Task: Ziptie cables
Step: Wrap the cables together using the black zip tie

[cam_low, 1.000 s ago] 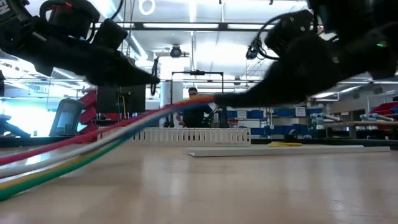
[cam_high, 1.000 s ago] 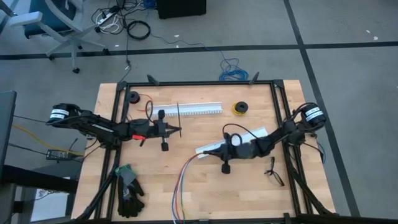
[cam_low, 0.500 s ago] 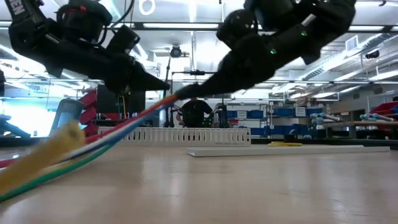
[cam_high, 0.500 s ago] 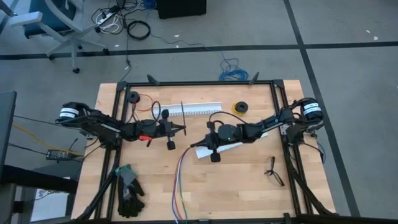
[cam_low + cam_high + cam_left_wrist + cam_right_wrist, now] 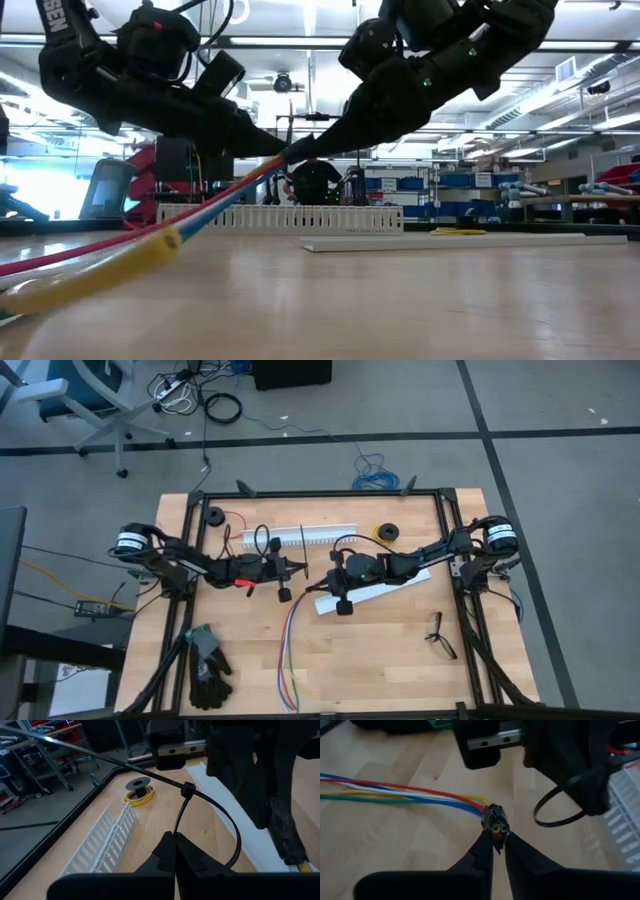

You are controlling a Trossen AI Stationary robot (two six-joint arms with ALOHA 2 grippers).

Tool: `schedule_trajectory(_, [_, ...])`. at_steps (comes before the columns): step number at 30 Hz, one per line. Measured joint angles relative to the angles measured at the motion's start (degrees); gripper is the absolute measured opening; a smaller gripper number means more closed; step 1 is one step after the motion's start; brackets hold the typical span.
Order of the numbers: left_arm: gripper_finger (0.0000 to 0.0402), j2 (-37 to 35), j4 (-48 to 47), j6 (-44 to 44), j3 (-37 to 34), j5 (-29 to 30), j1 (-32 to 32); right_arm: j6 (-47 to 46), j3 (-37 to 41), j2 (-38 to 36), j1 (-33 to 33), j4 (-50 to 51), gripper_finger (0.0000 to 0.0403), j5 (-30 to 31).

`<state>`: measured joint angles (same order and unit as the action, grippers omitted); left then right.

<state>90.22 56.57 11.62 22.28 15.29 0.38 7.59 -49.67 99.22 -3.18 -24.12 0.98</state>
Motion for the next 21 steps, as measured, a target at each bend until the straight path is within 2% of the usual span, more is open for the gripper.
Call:
schedule_trajectory(11, [0.0001,5.14,1.1,0.07,4.46,-0.04,1.13,-0.19,0.0,-0.02,1.48,0.66,0.0125,0.59])
schedule_trajectory(18, [0.0001,10.75,1.38,-0.18,7.52,-0.56,1.14,-0.04,0.01,-1.29,2.98,12.93,0.0124,7.47])
schedule_trajectory(21, [0.0001,13.75,4.92,-0.28,9.15,-0.78,1.12,-0.17,0.04,-2.37,4.09,17.97,0.0114,7.39])
